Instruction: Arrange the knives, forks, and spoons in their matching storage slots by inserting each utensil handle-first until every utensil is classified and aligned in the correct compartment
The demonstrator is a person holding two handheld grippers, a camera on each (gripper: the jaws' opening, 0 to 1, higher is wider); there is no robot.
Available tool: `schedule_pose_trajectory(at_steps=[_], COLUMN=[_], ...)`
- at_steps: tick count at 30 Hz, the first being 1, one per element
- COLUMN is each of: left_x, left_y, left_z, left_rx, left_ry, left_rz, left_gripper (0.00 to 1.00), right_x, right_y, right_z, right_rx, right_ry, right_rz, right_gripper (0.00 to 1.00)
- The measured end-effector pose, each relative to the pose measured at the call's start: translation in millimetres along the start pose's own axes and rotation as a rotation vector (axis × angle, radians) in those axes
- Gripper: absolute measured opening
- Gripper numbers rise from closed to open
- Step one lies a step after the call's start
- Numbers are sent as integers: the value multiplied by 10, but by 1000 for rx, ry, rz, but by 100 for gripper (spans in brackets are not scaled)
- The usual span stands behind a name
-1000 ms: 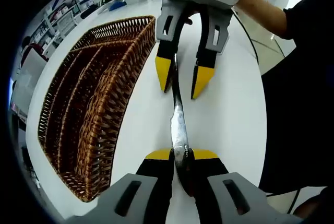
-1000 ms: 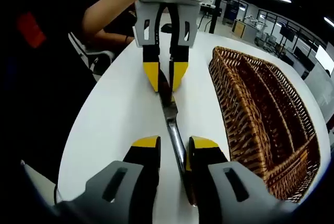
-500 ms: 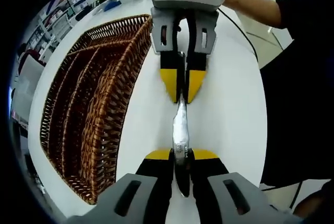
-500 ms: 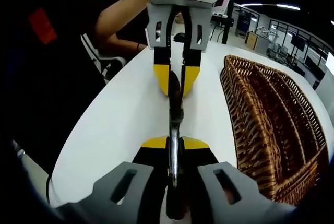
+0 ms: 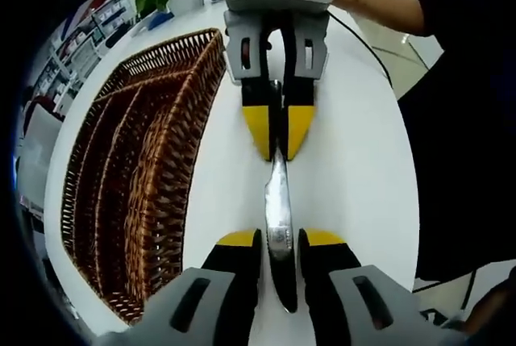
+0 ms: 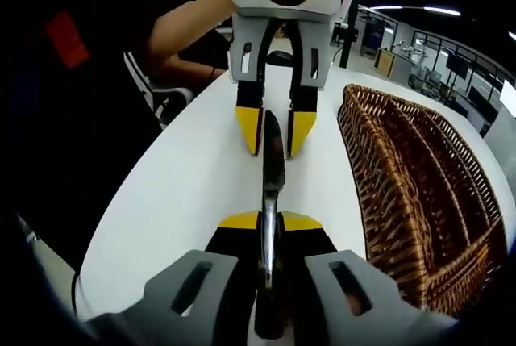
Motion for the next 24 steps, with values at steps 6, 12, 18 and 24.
schedule_pose_trajectory(at_steps=[6,12,18,24], left_x=[22,18,23,15], left_y=[-36,-50,-18,25], left_z=[-9,2,12,12], left_rx=[0,2,6,14], left_ry=[-8,7,13,-8], left_rz=[7,9,5,-4], left_gripper=[15,14,13,13], right_x=[13,16,14,-37], right_y=[27,29,17,77], right_z=[-16,-32,-54,-112], right_rx=[-16,-16,-20,-37], right_ry=[-4,-3,-13,5], right_rz=[13,12,16,9], right_gripper=[5,5,6,12])
Point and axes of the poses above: the point that each gripper's makers call its tool centre point, and the gripper's own axes: y roughly backward along the fingers, z roughly to its right, x roughly out of its top, the point moved 8 cm from there along y, roughly backward along the fingers, and after that the axes turned 4 degrees about y, right-handed, at the moved point
